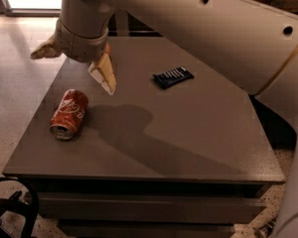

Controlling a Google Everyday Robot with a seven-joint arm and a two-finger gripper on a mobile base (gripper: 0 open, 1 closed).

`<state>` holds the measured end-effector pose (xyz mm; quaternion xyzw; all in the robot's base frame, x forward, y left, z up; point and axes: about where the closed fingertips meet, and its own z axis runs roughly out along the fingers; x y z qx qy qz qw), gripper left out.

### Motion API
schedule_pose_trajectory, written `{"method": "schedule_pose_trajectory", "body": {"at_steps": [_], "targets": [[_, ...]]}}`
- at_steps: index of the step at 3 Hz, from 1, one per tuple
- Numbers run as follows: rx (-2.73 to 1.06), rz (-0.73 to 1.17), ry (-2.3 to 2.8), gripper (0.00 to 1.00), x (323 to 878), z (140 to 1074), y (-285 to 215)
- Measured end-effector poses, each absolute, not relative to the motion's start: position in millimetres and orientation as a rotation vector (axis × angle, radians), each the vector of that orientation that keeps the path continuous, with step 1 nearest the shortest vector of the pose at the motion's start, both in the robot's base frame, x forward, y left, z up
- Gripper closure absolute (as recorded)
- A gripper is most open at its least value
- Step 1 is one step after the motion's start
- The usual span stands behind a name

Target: Place coke can upright

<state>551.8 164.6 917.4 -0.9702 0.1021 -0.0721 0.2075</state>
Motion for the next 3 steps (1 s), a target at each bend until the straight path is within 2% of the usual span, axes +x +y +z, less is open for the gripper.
{"method": "schedule_pose_trajectory", "body": {"at_steps": [3], "targets": [[-2.836, -0.106, 0.244, 0.0, 525.9, 874.9, 189.3]]}}
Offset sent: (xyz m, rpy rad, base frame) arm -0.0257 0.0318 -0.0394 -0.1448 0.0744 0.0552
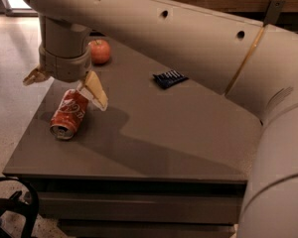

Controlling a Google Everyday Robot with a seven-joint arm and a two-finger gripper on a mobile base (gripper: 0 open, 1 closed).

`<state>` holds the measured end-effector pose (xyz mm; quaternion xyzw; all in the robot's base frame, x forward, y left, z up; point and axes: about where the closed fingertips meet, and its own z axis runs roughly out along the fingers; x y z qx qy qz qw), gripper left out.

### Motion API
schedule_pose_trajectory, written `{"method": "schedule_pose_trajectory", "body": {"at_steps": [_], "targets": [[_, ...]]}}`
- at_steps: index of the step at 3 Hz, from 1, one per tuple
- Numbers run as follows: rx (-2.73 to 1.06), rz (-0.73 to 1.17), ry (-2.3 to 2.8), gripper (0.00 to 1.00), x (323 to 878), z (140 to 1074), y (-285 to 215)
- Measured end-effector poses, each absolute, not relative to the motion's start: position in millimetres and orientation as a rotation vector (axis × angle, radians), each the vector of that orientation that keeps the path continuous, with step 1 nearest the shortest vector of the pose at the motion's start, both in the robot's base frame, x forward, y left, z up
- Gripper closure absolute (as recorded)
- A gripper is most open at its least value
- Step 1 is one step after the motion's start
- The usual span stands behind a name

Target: Place coke can upright

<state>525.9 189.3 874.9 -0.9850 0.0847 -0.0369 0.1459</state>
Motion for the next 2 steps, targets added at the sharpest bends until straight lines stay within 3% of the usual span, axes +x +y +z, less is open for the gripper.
{"method": "schedule_pose_trajectory", "body": {"at_steps": [2], "targets": [[-2.893, -0.131, 0.255, 0.0, 518.1, 856.1, 190.7]]}}
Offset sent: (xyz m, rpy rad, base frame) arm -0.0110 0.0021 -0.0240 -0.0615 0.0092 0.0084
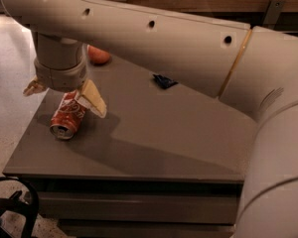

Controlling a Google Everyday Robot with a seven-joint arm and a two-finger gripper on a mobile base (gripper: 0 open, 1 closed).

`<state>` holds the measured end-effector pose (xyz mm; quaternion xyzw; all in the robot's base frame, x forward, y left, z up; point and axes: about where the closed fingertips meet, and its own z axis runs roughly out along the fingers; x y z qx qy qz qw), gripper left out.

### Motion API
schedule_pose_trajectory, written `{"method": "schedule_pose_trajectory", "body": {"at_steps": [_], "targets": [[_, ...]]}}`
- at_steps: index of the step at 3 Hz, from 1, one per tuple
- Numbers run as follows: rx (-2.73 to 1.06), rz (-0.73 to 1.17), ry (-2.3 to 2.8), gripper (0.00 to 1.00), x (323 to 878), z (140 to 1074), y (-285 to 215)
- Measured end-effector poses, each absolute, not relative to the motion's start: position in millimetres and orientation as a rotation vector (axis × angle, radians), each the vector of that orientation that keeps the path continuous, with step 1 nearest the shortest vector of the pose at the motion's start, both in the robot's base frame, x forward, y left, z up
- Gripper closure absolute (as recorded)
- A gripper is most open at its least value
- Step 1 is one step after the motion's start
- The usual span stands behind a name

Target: Place coke can upright

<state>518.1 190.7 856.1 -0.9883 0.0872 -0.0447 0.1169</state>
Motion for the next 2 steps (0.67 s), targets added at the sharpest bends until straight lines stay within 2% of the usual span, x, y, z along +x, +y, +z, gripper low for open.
{"method": "schedule_pose_trajectory", "body": {"at_steps": [2], "targets": [[-2.896, -0.19, 0.255, 0.0, 526.3, 843.2, 198.1]]}}
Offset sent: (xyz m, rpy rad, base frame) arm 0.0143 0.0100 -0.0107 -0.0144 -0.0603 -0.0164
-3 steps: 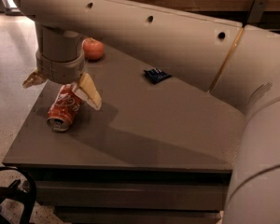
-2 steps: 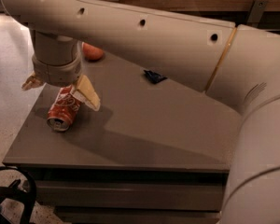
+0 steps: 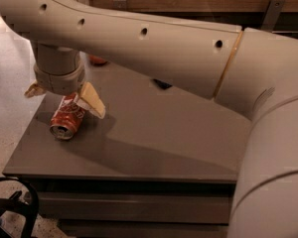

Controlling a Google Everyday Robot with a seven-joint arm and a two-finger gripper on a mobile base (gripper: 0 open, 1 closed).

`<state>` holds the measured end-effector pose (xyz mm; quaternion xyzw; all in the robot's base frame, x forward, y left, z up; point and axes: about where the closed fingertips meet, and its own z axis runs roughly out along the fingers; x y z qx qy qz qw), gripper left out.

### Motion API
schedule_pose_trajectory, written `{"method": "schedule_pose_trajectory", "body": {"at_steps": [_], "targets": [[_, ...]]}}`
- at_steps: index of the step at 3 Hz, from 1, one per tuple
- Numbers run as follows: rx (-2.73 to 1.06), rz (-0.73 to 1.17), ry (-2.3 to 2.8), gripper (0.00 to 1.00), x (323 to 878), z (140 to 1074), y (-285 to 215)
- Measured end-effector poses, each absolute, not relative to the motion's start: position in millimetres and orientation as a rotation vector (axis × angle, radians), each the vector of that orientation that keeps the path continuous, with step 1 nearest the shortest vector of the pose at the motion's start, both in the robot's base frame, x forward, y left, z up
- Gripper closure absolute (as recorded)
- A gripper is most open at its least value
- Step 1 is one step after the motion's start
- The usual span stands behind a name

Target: Place coke can upright

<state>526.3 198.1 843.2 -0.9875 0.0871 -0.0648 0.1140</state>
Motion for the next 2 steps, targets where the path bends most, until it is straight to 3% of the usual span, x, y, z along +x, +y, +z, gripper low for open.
{"method": "schedule_pose_trajectory", "body": {"at_steps": [1, 2], "targets": [[-2.897, -0.162, 0.216, 0.0, 522.8, 836.6, 198.3], [-2.912, -0.128, 0.193, 0.1, 516.3, 832.7, 190.3]]}}
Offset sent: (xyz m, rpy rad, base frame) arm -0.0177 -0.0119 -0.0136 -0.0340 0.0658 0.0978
